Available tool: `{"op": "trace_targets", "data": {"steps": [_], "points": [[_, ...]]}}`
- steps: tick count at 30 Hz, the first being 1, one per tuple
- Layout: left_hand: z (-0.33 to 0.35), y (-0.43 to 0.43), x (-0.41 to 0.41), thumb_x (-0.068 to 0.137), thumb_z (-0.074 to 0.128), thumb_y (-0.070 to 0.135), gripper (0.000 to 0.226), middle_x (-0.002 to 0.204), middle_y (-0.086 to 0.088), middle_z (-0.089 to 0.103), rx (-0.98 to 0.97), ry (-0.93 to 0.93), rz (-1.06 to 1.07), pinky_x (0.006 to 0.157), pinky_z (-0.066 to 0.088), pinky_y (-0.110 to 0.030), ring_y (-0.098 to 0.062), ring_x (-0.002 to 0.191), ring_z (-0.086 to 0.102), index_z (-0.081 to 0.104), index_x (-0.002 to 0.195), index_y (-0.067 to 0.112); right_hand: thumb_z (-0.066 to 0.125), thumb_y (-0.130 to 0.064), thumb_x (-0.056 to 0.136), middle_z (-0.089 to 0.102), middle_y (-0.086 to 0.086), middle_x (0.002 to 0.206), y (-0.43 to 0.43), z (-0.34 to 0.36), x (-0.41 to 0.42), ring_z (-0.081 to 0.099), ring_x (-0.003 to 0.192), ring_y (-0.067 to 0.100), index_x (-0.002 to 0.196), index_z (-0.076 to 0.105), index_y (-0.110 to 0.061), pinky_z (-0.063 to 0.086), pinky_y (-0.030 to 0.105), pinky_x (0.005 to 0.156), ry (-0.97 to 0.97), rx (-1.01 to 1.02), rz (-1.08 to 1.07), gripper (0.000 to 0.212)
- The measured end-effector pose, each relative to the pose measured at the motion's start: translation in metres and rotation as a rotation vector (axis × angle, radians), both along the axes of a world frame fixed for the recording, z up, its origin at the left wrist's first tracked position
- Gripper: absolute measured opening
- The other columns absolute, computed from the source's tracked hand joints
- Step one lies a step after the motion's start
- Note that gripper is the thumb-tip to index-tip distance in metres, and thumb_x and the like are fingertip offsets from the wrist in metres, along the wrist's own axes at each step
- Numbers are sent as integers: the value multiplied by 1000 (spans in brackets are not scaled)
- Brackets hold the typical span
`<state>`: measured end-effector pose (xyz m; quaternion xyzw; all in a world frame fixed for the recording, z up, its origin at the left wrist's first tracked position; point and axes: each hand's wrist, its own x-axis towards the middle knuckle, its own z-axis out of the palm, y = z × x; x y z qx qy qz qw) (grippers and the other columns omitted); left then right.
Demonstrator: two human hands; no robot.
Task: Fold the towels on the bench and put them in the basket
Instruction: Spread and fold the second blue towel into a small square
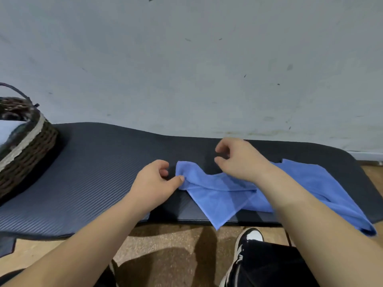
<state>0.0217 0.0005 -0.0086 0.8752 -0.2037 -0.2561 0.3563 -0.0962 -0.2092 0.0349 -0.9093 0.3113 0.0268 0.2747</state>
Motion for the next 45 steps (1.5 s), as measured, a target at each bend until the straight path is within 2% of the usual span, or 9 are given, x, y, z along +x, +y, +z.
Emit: {"op": "trace_targets", "data": {"steps": [7,11,14,18,22,28,33,39,45], "points": [[-7,-20,-5,84,74,31,32,64,6,53,31,-28,-177,55,38,-26,-12,57,47,51,67,15,72,-51,88,45,-4,116,-15,-39,-21,39,123,21,131,62,-33,39,34,107,173,-1,90,47],[2,-27,-3,96,64,27,17,83,-1,67,-177,68,-98,68,50,-29,-14,75,61,63,91,10,73,-38,86,49,-9,103,-11,-42,-14,45,110,20,91,69,-35,44,40,102,127,13,148,7],[2,-26,1,100,60,31,11,104,0,76,-396,240,0,89,60,-42,-17,100,74,68,103,24,70,-27,85,56,-5,91,-12,-36,-7,55,90,16,76,66,-30,49,33,82,-82,15,74,11],[6,-28,3,105,59,29,18,100,-6,79,-551,402,245,84,63,-45,-26,96,77,66,109,13,61,-22,89,57,-11,73,-8,-31,5,54,69,7,83,62,-24,47,30,67,-175,-6,-28,6],[10,-25,4,96,72,39,36,99,-16,79,-522,678,282,85,64,-47,-30,96,78,68,110,5,62,-42,94,67,-11,93,-2,-39,12,65,101,18,131,59,-27,55,42,90,20,30,-26,40],[-7,-10,-5,81,78,8,22,94,-16,78,-173,469,-83,81,59,-41,-24,87,74,73,99,-3,64,-34,90,57,-14,72,0,-57,18,60,84,17,89,56,-30,55,37,75,61,-23,-32,9],[5,-10,1,99,62,12,22,108,2,80,-351,506,3,90,61,-43,-18,101,77,73,115,21,66,-37,85,60,-11,68,3,-46,29,58,71,8,77,63,-29,47,32,63,-96,-10,-149,12],[3,16,29,102,56,32,19,102,-13,74,-346,342,239,81,63,-50,-30,90,73,66,105,16,44,-47,99,65,-6,74,37,-37,41,62,83,20,75,59,-22,52,37,65,71,-41,-13,38],[3,63,67,98,64,30,23,76,-5,68,-10,48,95,60,46,-33,-21,71,62,67,89,9,28,-51,105,53,0,117,61,-34,48,44,123,30,106,59,-22,42,48,103,223,-123,26,42]]}}
